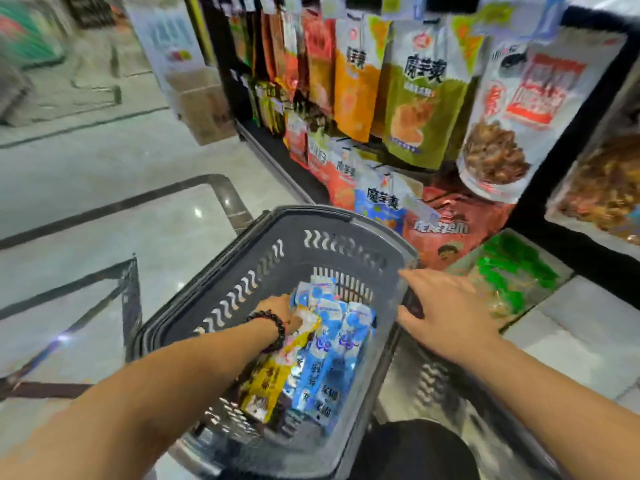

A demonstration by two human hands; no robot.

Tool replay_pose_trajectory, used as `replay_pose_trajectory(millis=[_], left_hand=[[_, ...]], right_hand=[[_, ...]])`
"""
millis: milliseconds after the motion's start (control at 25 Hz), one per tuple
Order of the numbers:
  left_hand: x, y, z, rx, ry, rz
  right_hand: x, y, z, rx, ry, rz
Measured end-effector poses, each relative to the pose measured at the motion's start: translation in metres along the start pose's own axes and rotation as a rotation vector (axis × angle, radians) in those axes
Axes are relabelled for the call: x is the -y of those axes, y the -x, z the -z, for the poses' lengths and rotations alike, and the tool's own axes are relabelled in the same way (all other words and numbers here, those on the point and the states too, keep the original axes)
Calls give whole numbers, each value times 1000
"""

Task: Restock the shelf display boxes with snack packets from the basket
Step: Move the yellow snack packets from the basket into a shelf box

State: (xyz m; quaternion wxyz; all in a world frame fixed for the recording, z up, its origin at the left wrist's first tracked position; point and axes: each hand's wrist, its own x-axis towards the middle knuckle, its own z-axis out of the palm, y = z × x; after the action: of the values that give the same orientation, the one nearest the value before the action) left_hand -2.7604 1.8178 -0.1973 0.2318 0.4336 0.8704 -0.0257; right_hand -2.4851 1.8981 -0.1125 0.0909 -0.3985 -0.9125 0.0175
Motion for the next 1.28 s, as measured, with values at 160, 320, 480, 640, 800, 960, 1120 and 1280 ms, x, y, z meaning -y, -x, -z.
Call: replay_pose_trajectory(millis=[160, 320, 480, 640, 800, 960, 1120, 1280], left_hand=[[25, -21, -50, 178, -14, 72], [32, -39, -94, 240, -16, 87], [46, -71, -126, 189, -234, -10], [56, -85, -146, 105, -159, 67], [54, -78, -145, 87, -11, 131], [54, -76, -154, 84, -36, 142], [52, -85, -148, 104, -18, 162], [31, -66, -88, 110, -254, -201]], right_hand=[[11, 5, -8, -6, 24, 13], [15, 17, -11, 25, -1, 2], [15, 29, -13, 35, 6, -25], [14, 40, -8, 46, 11, -38], [7, 50, -5, 70, 54, -39], [1, 56, -5, 76, 46, -73], [4, 60, -8, 50, 40, -57], [9, 52, -3, 68, -47, -26]])
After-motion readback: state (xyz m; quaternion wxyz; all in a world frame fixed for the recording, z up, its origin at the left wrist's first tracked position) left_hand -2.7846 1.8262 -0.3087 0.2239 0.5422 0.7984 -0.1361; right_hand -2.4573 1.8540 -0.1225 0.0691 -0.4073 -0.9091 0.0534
